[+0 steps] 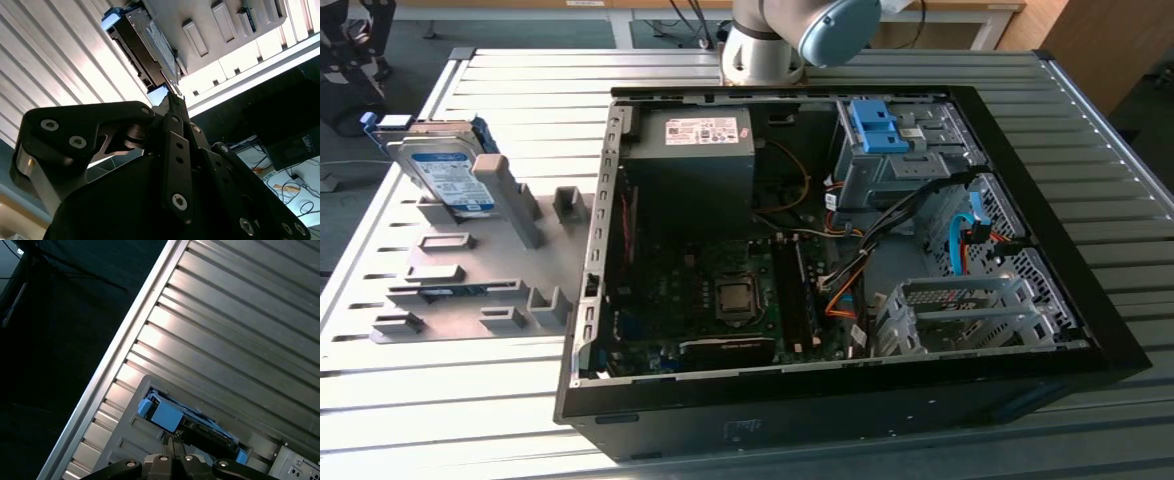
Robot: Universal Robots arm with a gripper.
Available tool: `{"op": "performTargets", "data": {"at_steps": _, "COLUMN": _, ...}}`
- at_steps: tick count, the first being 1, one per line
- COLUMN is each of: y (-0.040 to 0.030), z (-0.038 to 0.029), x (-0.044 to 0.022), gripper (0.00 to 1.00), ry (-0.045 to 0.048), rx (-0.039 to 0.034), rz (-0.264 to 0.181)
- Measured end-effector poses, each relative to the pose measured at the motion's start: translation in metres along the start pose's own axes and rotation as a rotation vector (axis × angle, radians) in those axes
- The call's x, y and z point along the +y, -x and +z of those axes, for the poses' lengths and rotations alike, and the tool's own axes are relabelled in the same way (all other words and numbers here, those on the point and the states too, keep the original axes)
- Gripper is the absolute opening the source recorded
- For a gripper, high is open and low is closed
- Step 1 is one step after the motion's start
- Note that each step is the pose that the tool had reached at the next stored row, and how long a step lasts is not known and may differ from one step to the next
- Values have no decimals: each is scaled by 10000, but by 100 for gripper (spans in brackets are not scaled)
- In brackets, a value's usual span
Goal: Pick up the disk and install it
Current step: 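Pick up the disk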
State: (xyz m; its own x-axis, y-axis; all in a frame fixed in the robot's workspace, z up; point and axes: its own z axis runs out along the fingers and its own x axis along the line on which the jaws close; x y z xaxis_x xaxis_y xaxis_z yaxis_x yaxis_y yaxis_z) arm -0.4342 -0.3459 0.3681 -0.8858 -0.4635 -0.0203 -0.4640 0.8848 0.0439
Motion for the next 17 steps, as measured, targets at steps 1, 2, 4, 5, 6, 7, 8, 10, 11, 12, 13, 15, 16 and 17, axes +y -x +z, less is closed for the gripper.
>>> {"op": "performTargets", "data": {"at_steps": 1, "y": 0, "z": 0, "x": 0, "gripper": 11, "ry": 2, "rx": 5, "rz": -126}}
{"op": "performTargets", "data": {"at_steps": 2, "y": 0, "z": 1, "x": 0, "gripper": 11, "ry": 5, "rx": 10, "rz": -264}}
{"op": "performTargets", "data": {"at_steps": 4, "y": 0, "z": 1, "x": 0, "gripper": 11, "ry": 11, "rx": 23, "rz": -566}}
{"op": "performTargets", "data": {"at_steps": 5, "y": 0, "z": 1, "x": 0, "gripper": 11, "ry": 14, "rx": 30, "rz": -709}}
{"op": "performTargets", "data": {"at_steps": 6, "y": 0, "z": 1, "x": 0, "gripper": 11, "ry": 17, "rx": 37, "rz": -858}}
{"op": "performTargets", "data": {"at_steps": 7, "y": 0, "z": 1, "x": 0, "gripper": 11, "ry": 20, "rx": 43, "rz": -1000}}
{"op": "performTargets", "data": {"at_steps": 8, "y": 0, "z": 2, "x": 0, "gripper": 11, "ry": 23, "rx": 49, "rz": -1141}}
{"op": "performTargets", "data": {"at_steps": 10, "y": 0, "z": 2, "x": 0, "gripper": 11, "ry": 29, "rx": 61, "rz": -1420}}
{"op": "performTargets", "data": {"at_steps": 11, "y": 0, "z": 2, "x": 0, "gripper": 11, "ry": 31, "rx": 67, "rz": -1561}}
{"op": "performTargets", "data": {"at_steps": 12, "y": 0, "z": 2, "x": 0, "gripper": 11, "ry": 33, "rx": 72, "rz": -1652}}
{"op": "performTargets", "data": {"at_steps": 13, "y": 0, "z": 2, "x": 0, "gripper": 11, "ry": 34, "rx": 73, "rz": -1664}}
{"op": "performTargets", "data": {"at_steps": 15, "y": 0, "z": 2, "x": 0, "gripper": 11, "ry": 34, "rx": 73, "rz": -1668}}
{"op": "performTargets", "data": {"at_steps": 16, "y": 0, "z": 2, "x": 0, "gripper": 11, "ry": 34, "rx": 73, "rz": -1669}}
{"op": "performTargets", "data": {"at_steps": 17, "y": 0, "z": 2, "x": 0, "gripper": 11, "ry": 34, "rx": 73, "rz": -1670}}
